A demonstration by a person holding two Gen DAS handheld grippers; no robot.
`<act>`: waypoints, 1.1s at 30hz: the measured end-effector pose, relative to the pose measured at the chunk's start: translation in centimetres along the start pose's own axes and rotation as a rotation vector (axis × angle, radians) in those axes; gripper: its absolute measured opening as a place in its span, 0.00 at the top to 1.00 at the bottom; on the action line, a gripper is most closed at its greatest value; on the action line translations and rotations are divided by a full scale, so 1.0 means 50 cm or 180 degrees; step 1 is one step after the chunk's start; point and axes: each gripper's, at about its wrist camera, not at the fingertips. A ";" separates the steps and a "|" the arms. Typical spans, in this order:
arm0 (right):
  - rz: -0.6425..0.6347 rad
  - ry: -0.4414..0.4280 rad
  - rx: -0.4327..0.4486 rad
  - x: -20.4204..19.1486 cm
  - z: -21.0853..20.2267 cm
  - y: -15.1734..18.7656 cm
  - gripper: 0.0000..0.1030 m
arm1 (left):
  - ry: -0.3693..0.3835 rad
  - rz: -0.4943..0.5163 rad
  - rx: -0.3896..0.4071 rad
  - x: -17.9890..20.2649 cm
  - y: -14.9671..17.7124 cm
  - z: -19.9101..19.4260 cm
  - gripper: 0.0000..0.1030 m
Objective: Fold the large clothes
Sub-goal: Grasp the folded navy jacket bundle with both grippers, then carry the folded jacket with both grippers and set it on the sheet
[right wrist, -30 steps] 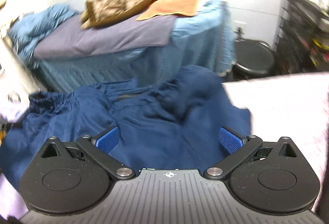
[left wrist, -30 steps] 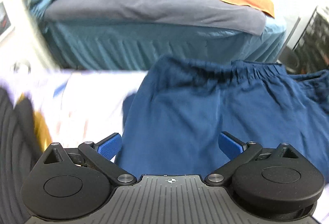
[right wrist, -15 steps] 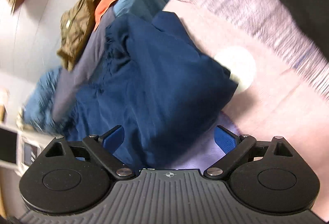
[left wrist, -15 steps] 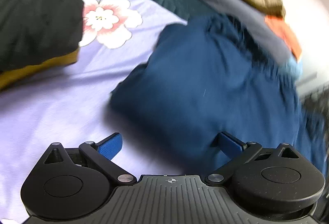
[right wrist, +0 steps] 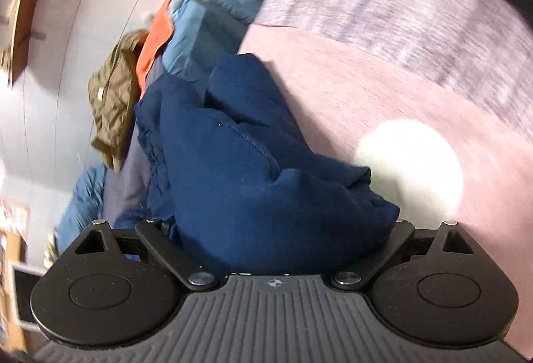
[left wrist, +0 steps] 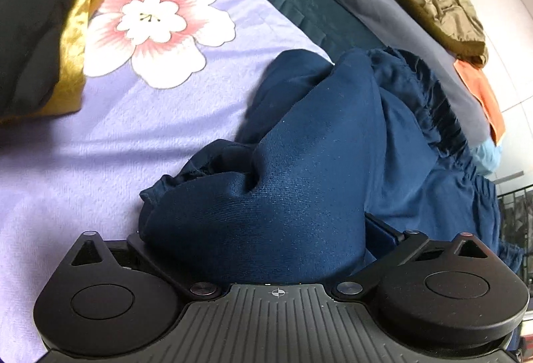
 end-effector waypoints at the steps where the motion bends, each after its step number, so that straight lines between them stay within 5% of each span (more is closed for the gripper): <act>1: -0.0073 0.0056 0.0004 -0.008 0.006 -0.003 0.17 | -0.0031 0.0035 0.0012 0.005 0.001 -0.002 0.00; 8: -0.0513 0.0321 -0.0125 -0.071 -0.005 -0.011 0.46 | -0.0146 0.0411 0.0062 0.058 0.004 -0.050 0.00; 12: -0.0898 0.0420 -0.0139 -0.138 -0.035 -0.008 0.53 | -0.0155 0.0725 0.0187 0.108 0.005 -0.092 0.09; 20: -0.1593 0.0299 -0.0015 -0.270 -0.152 -0.045 0.59 | 0.0352 0.1137 0.0300 0.230 0.014 -0.196 0.10; 27: -0.1807 0.0411 0.0361 -0.273 -0.395 -0.096 0.60 | 0.0916 0.1426 -0.0024 0.345 0.162 -0.203 0.11; 33: -0.1630 0.0760 0.0730 -0.128 -0.645 -0.092 0.59 | 0.1326 0.1642 -0.0527 0.407 0.355 -0.173 0.11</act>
Point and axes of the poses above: each gripper's, at about its wrist camera, not at the fingertips, and z roughly the way its jaws point, x to its right, y to its underside, and after that the axes turned 1 degree about -z, right-handed
